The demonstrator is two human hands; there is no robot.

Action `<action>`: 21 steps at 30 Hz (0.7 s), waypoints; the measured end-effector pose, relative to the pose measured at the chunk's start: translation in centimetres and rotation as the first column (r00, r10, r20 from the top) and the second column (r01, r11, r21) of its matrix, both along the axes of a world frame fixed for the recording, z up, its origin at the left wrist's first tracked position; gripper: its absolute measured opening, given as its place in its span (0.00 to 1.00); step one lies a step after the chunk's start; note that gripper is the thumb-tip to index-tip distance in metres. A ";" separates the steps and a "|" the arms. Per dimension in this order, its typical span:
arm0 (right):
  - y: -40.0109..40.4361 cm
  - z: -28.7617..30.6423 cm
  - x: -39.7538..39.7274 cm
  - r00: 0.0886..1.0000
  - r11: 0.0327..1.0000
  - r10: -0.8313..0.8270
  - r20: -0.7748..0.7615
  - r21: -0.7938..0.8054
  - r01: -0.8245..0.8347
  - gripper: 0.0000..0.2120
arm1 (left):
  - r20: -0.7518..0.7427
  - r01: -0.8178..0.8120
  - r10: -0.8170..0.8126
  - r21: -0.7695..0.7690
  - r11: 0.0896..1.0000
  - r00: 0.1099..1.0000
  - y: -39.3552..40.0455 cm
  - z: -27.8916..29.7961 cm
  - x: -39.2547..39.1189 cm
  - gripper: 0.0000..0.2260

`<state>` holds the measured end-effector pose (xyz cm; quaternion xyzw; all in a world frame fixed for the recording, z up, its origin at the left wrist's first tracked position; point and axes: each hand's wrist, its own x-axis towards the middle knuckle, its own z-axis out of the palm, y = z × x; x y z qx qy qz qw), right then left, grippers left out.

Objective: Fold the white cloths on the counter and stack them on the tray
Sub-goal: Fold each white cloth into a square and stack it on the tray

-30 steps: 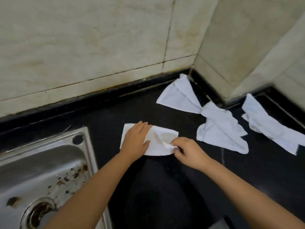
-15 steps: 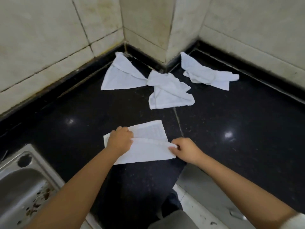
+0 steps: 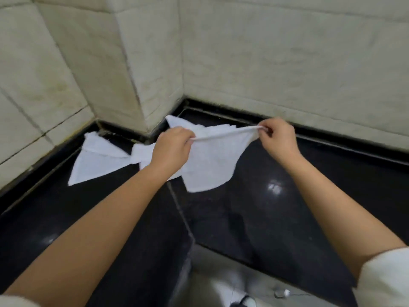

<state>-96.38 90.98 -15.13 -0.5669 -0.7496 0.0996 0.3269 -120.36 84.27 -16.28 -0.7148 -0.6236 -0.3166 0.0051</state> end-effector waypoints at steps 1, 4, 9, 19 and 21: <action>0.6 0.9 2.2 0.997 0.997 -0.064 -0.031 0.042 0.065 0.09 | 0.008 0.013 -0.013 0.025 1.000 1.000 1.5 0.9 2.3 0.12; 0.6 1.9 8.3 0.988 0.976 -0.148 -0.053 0.151 0.154 0.08 | -0.007 0.106 -0.106 0.040 0.994 0.994 4.4 1.5 8.1 0.12; -3.1 -3.2 18.9 0.969 1.000 0.019 0.247 -0.024 -0.014 0.09 | -0.103 0.380 -0.416 -0.257 0.888 0.903 4.6 -4.1 15.2 0.08; -9.3 -13.5 23.9 0.816 0.338 0.554 0.166 -0.941 -0.037 0.04 | 0.020 0.283 -0.746 -0.932 0.227 0.665 0.3 -12.5 21.0 0.10; -8.3 -13.1 24.1 0.836 0.297 0.534 0.126 -0.954 -0.046 0.09 | 0.040 0.265 -0.738 -0.945 0.190 0.673 1.0 -12.3 20.8 0.11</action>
